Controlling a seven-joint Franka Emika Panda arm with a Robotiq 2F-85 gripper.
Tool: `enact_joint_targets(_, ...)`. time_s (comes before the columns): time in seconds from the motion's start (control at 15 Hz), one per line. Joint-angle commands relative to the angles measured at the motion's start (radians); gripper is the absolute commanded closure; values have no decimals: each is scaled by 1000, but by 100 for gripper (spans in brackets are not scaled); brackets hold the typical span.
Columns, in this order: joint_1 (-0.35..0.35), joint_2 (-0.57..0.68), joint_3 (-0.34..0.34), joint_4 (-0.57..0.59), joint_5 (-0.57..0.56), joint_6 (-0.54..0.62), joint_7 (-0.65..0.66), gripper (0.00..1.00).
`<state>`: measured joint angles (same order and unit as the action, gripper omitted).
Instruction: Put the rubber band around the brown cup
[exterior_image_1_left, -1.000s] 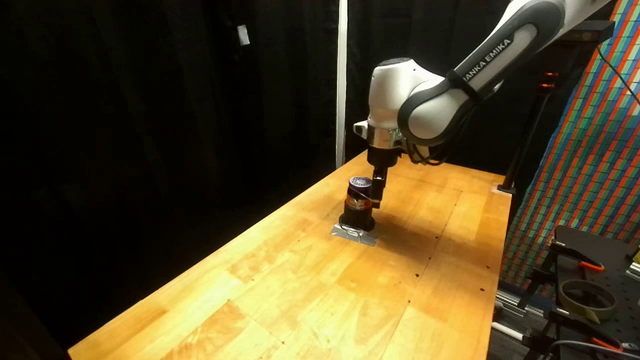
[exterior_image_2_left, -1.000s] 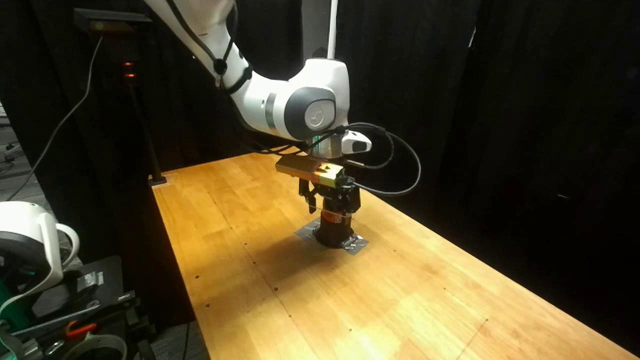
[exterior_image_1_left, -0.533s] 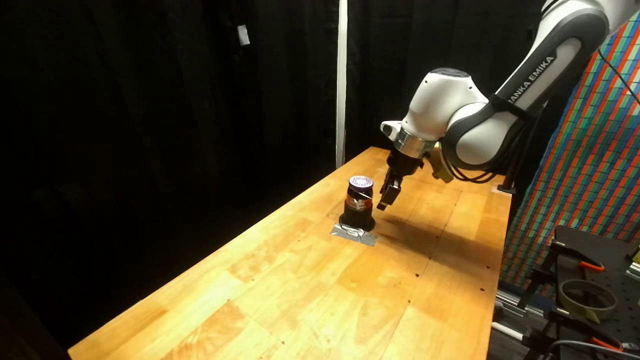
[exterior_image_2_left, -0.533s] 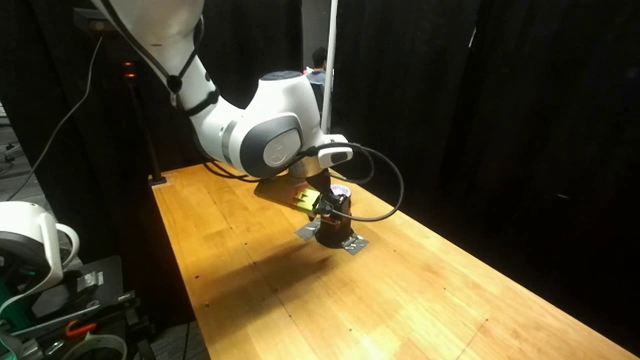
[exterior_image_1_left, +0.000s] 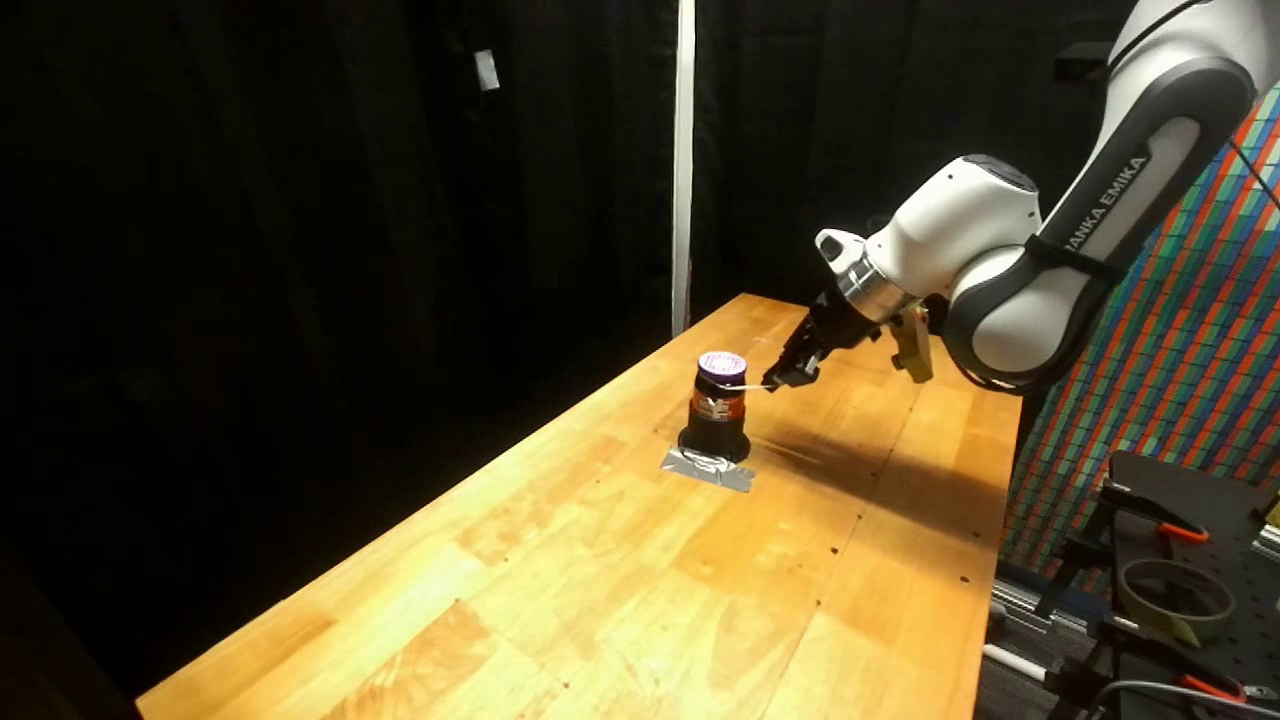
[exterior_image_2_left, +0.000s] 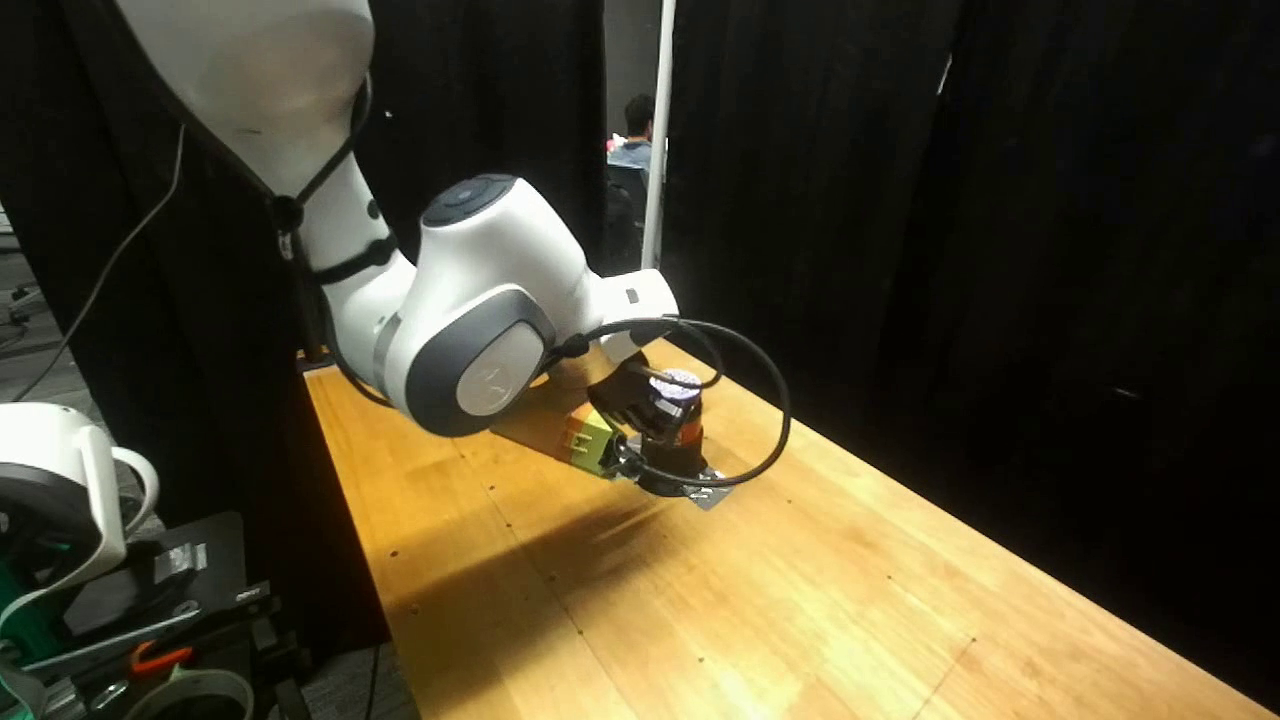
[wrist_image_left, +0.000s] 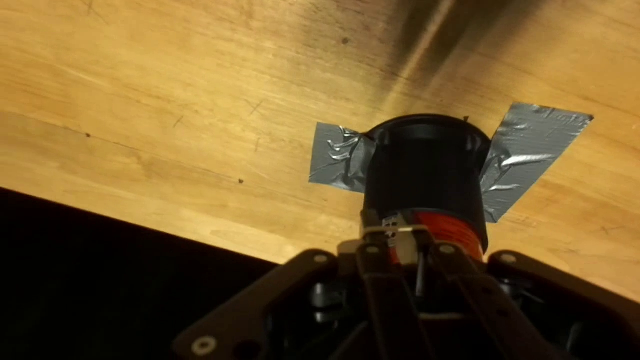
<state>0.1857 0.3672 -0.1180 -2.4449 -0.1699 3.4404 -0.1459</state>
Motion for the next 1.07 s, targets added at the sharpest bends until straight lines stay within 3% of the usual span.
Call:
enact_joint_targets(0.0, 55, 29, -53, -76, 53, 244, -19, 83)
enact_joint_targets(0.27, -30, 104, 47, -98, 48, 485, -28, 81)
enact_joint_targets(0.67, -78, 240, 93, -72, 32, 757, -30, 81)
enact_joint_targets(0.87, -81, 289, 96, -53, 40, 849, -33, 81)
enact_joint_targets(1.0, -78, 258, 99, 4, 46, 778, -24, 82)
